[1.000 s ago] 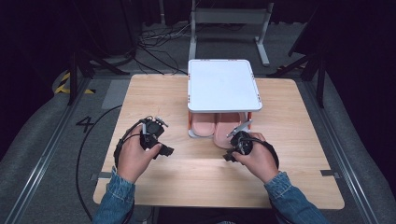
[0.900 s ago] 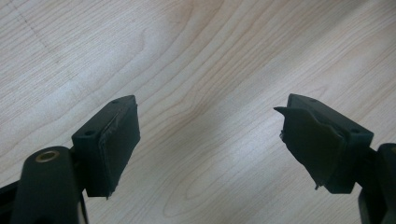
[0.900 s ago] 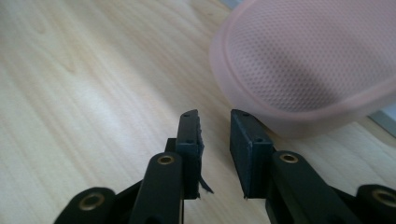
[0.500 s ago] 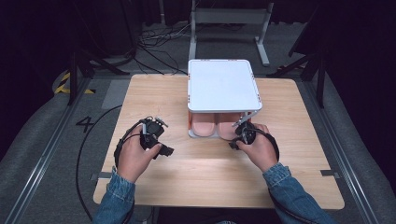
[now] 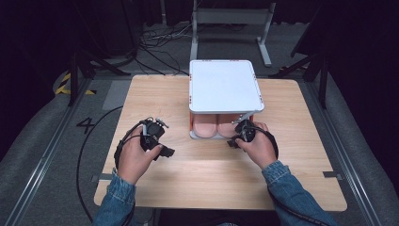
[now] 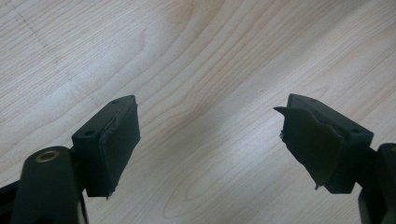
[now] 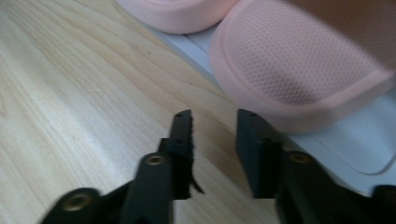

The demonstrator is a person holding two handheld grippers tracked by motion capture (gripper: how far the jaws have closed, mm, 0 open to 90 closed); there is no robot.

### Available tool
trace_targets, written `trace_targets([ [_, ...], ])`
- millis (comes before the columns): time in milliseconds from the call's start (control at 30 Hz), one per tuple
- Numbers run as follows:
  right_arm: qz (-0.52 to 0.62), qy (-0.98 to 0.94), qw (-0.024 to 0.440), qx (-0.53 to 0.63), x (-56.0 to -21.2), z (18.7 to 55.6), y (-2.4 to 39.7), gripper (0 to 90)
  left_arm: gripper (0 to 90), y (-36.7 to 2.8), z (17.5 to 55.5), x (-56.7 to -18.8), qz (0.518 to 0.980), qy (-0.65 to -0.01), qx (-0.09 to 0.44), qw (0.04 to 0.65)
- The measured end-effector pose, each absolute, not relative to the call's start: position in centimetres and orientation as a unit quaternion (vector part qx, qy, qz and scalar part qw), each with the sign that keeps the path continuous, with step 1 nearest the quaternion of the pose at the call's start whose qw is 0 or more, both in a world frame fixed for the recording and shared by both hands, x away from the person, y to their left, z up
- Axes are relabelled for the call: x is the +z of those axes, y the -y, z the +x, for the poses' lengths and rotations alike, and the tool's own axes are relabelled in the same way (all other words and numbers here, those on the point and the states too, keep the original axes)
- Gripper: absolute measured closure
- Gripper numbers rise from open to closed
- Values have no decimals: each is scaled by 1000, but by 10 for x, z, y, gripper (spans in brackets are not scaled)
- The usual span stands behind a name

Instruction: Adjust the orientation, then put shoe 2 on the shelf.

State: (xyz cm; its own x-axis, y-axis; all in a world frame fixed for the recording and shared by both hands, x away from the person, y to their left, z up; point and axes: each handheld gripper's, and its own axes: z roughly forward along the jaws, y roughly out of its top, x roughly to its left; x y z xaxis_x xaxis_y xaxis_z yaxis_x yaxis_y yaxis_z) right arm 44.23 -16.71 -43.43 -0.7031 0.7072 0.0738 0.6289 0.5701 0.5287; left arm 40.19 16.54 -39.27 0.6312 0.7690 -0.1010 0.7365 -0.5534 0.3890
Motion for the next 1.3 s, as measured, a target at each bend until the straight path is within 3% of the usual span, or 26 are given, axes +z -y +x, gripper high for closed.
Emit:
trace_targets([
  [567,354,-861,143,337,-364,408,238,381,199,-176,391,-390,873,-438,54,208],
  [933,372,-853,160,331,-362,394,298,329,198,-181,391,-391,872,-442,52,207],
  [1300,384,-845,184,324,-387,400,362,281,193,-192,396,-400,870,-426,77,237],
])
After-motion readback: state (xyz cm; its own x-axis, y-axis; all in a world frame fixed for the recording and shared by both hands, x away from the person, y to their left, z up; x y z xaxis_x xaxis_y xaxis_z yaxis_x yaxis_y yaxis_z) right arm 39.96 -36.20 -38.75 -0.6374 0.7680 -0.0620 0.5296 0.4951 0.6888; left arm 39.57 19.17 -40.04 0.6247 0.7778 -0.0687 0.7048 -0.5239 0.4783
